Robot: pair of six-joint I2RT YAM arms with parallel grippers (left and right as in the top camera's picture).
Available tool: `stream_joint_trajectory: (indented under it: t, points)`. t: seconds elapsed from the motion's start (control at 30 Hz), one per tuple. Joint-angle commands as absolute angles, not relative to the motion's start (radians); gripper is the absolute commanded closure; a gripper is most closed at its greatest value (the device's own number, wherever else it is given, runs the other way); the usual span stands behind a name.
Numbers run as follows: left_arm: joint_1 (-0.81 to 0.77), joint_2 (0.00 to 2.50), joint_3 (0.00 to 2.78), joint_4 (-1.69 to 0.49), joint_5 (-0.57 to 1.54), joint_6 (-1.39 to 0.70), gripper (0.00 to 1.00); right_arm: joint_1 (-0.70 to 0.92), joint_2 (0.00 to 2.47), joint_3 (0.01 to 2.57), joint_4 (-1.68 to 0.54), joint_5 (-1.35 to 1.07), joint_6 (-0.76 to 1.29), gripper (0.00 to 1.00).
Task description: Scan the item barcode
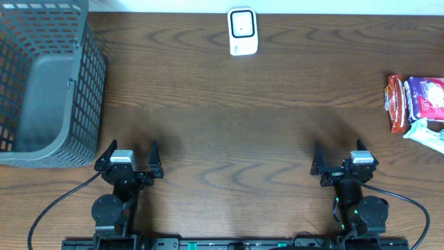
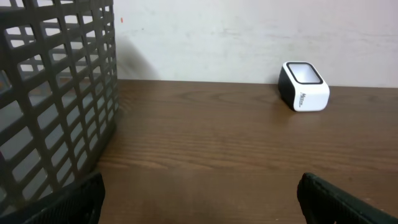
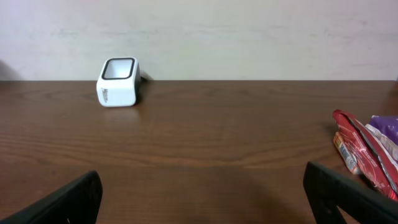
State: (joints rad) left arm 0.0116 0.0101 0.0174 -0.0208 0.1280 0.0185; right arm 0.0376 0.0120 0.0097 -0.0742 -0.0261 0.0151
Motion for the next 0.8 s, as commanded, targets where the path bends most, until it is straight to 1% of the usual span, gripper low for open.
stream_joint_trajectory:
  t: [0.0,0.77]
  points:
    - [0.017,0.004,0.004,-0.062,0.139,0.006,0.01,0.031,0.006,0.006,-0.075,-0.027,0.029,0.01]
    - [0.017,0.004,0.004,-0.062,0.139,0.006,0.02,0.031,0.006,0.006,-0.075,-0.027,0.029,0.01]
